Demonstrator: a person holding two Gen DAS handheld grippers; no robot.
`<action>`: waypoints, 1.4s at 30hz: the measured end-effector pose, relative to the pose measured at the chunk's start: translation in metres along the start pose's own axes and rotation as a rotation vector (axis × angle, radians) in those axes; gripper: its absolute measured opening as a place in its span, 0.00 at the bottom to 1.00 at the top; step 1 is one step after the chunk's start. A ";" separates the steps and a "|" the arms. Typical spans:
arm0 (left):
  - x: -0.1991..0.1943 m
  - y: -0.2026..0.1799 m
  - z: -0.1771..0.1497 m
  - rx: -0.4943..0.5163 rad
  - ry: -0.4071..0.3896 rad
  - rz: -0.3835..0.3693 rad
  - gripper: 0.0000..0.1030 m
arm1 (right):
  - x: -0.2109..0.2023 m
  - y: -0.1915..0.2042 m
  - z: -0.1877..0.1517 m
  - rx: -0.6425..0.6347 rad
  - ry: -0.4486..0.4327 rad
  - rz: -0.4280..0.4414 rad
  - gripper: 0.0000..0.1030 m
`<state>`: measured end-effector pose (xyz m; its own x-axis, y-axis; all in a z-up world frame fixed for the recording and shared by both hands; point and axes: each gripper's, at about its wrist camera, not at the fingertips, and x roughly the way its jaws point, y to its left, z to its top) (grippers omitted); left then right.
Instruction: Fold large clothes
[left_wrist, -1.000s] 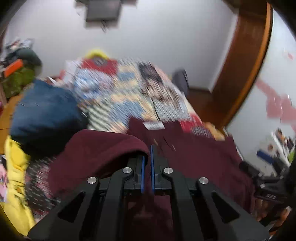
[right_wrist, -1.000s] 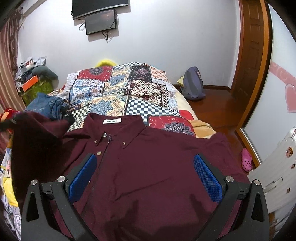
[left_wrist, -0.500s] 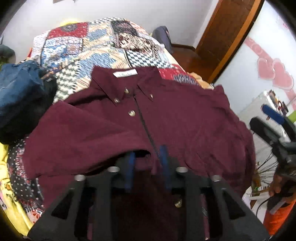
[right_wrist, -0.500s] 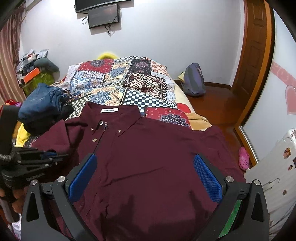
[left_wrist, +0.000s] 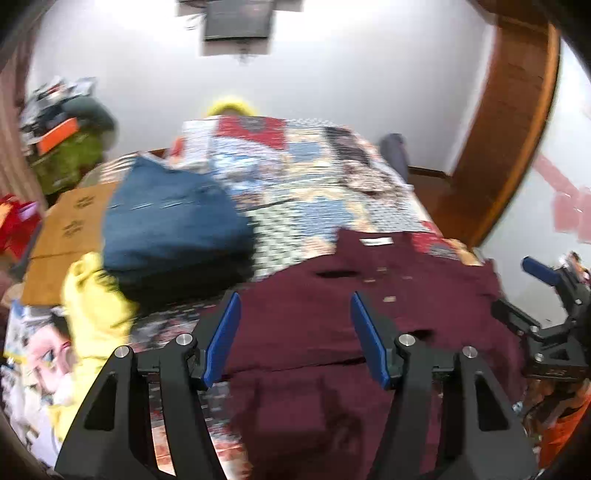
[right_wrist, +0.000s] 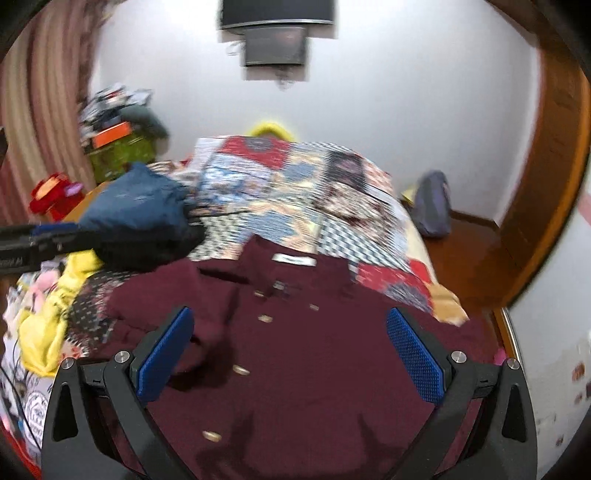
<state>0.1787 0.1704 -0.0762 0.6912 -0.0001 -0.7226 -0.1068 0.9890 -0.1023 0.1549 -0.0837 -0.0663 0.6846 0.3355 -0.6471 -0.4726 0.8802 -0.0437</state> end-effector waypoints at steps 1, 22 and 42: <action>-0.001 0.012 -0.003 -0.015 0.004 0.018 0.59 | 0.003 0.009 0.003 -0.024 0.001 0.014 1.00; 0.036 0.146 -0.120 -0.217 0.186 0.168 0.59 | 0.178 0.210 -0.008 -0.541 0.516 0.220 0.98; 0.060 0.121 -0.119 -0.173 0.226 0.135 0.59 | 0.140 0.144 0.019 -0.405 0.350 0.243 0.16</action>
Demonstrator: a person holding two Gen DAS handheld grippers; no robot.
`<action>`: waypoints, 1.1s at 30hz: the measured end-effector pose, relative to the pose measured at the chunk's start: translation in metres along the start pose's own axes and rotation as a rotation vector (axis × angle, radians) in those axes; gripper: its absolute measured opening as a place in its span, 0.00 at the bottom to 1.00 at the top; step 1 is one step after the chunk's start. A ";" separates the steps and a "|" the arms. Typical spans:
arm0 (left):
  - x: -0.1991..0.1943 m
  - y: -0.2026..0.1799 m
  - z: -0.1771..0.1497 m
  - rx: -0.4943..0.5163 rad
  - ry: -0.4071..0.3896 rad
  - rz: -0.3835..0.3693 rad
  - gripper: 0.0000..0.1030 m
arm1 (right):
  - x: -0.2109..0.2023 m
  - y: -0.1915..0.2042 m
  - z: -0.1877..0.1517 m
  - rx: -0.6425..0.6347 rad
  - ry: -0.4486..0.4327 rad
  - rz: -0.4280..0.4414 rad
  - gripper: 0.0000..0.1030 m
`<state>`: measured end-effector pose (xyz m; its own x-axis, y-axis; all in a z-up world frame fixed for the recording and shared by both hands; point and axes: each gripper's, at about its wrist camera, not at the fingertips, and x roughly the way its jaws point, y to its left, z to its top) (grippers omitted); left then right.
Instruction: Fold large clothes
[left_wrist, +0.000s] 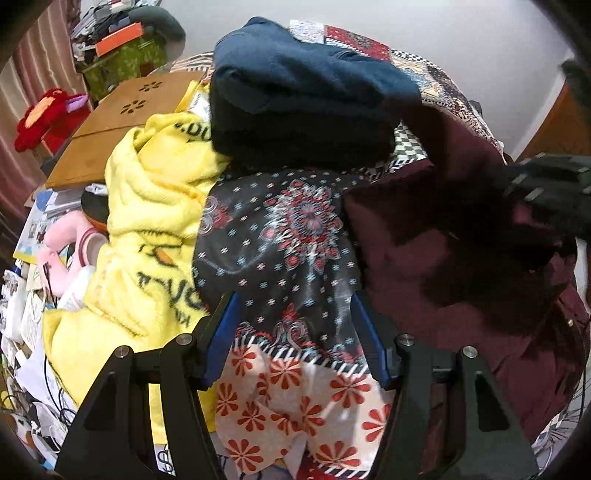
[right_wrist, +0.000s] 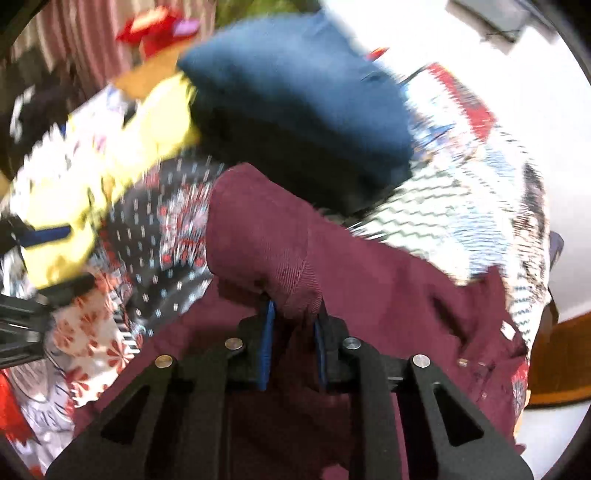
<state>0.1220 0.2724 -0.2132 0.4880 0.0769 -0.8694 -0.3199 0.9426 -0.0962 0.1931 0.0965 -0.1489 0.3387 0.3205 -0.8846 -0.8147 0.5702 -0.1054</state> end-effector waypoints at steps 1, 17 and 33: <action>-0.001 -0.005 0.002 0.008 -0.004 -0.002 0.59 | -0.021 -0.016 -0.003 0.049 -0.048 0.008 0.16; 0.020 -0.112 0.018 0.157 0.072 -0.107 0.59 | -0.162 -0.183 -0.105 0.569 -0.406 -0.089 0.16; 0.052 -0.123 -0.010 0.206 0.154 -0.030 0.76 | -0.051 -0.236 -0.258 0.945 -0.094 -0.014 0.15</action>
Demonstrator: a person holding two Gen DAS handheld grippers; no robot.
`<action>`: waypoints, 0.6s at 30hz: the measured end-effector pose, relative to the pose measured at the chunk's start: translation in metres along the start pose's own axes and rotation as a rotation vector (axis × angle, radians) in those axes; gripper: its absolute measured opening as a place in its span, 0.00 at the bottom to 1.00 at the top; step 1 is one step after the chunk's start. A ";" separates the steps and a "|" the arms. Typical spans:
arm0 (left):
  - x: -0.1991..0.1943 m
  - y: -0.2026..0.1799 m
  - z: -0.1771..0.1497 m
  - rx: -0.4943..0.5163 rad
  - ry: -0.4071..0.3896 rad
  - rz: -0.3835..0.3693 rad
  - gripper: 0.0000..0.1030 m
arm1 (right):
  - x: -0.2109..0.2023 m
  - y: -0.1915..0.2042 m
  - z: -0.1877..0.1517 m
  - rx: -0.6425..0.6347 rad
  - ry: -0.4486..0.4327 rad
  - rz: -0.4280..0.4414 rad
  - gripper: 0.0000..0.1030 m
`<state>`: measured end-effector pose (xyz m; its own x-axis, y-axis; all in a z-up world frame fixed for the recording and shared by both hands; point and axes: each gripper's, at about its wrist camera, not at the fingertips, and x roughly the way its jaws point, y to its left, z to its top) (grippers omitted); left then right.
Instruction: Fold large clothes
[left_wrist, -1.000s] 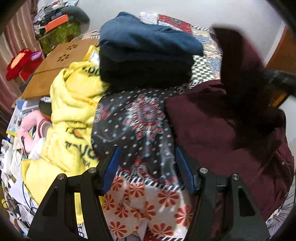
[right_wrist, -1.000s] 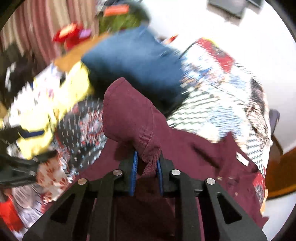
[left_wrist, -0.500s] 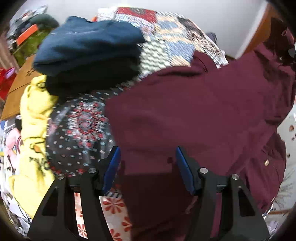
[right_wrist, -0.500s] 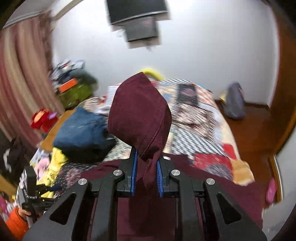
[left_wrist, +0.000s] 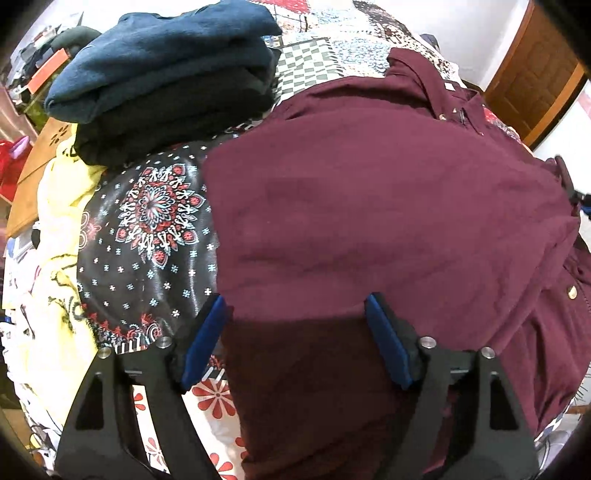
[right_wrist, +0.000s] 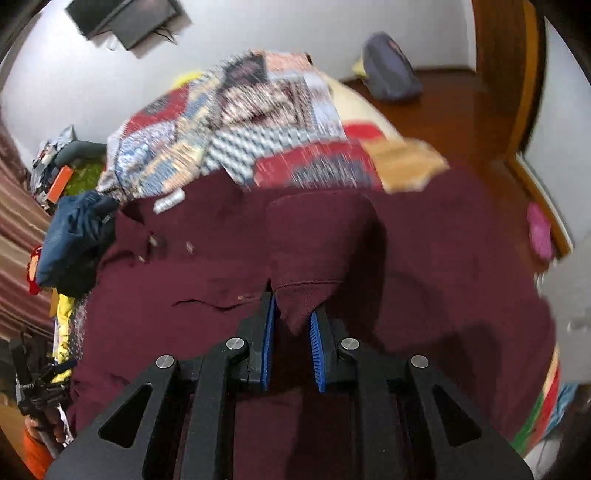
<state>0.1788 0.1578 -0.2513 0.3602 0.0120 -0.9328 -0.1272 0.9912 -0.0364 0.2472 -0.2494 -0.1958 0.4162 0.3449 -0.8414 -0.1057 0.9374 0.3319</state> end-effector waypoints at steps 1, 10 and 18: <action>-0.001 0.000 0.000 -0.002 0.001 0.000 0.76 | -0.001 -0.007 0.000 0.006 0.009 0.003 0.15; -0.016 -0.015 -0.003 0.071 -0.036 0.057 0.75 | -0.010 -0.039 -0.001 0.068 0.064 -0.105 0.42; -0.032 -0.025 0.013 0.062 -0.092 0.059 0.75 | 0.017 -0.052 0.008 0.141 0.102 -0.028 0.38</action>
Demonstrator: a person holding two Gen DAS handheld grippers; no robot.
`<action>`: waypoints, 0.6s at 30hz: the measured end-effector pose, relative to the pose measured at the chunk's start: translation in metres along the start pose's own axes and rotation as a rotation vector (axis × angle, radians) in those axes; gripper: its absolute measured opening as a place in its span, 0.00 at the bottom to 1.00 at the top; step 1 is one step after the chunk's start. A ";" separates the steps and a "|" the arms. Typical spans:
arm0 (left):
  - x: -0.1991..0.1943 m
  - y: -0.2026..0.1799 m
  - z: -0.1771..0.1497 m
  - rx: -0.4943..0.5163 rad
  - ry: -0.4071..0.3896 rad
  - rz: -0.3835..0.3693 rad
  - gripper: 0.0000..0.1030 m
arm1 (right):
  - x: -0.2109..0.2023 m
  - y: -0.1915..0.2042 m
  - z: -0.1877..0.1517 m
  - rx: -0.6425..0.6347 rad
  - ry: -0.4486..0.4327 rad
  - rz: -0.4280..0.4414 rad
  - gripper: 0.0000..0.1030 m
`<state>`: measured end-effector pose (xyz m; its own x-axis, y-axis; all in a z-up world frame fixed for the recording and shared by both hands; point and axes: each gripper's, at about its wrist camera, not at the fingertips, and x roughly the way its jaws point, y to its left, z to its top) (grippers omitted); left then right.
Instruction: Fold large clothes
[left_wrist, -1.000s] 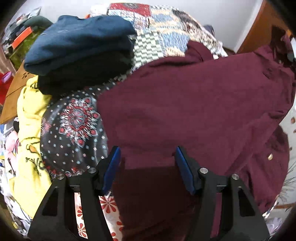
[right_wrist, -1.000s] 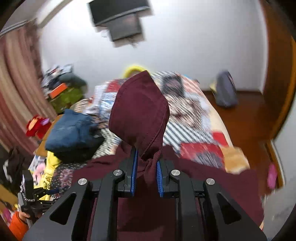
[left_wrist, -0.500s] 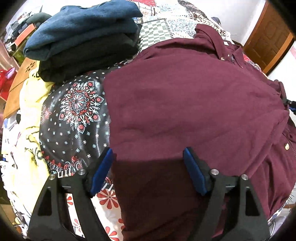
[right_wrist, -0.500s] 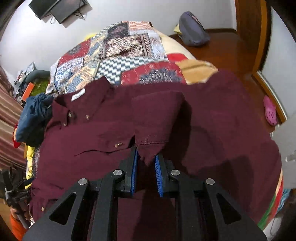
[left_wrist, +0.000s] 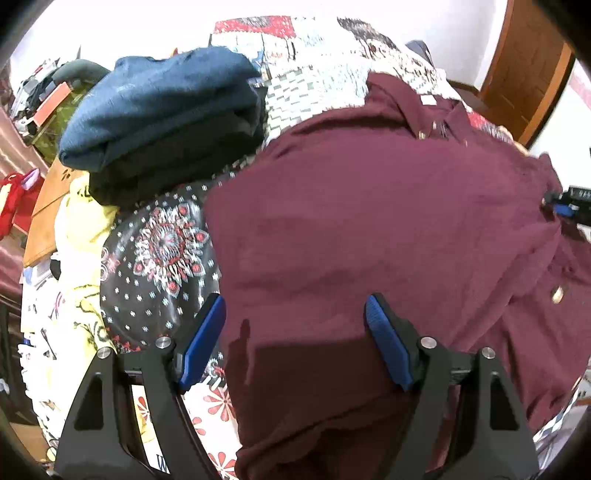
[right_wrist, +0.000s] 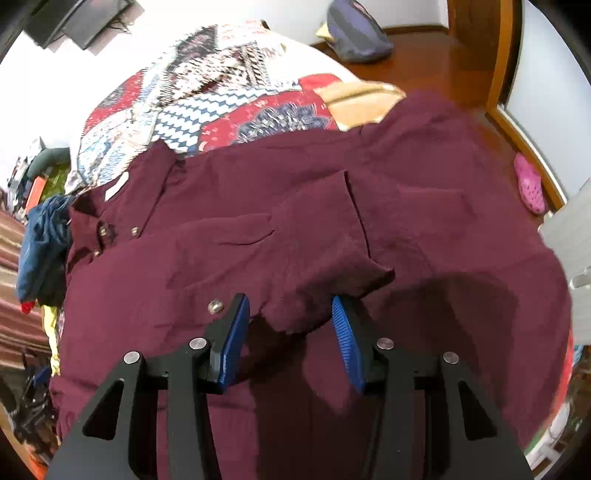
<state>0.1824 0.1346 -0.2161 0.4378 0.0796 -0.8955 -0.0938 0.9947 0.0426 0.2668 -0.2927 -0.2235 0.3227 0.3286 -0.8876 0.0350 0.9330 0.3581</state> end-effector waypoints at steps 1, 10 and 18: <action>-0.004 0.000 0.003 -0.005 -0.011 -0.001 0.75 | -0.001 -0.002 0.002 0.007 -0.008 0.001 0.34; -0.018 -0.015 0.032 -0.011 -0.065 -0.071 0.75 | -0.038 0.007 0.001 -0.106 -0.099 -0.040 0.22; 0.017 -0.042 0.019 0.031 0.024 -0.053 0.75 | -0.024 -0.018 -0.012 -0.045 -0.026 -0.058 0.36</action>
<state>0.2111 0.0953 -0.2250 0.4200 0.0252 -0.9072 -0.0433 0.9990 0.0077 0.2474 -0.3158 -0.2124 0.3456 0.2706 -0.8985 0.0117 0.9562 0.2925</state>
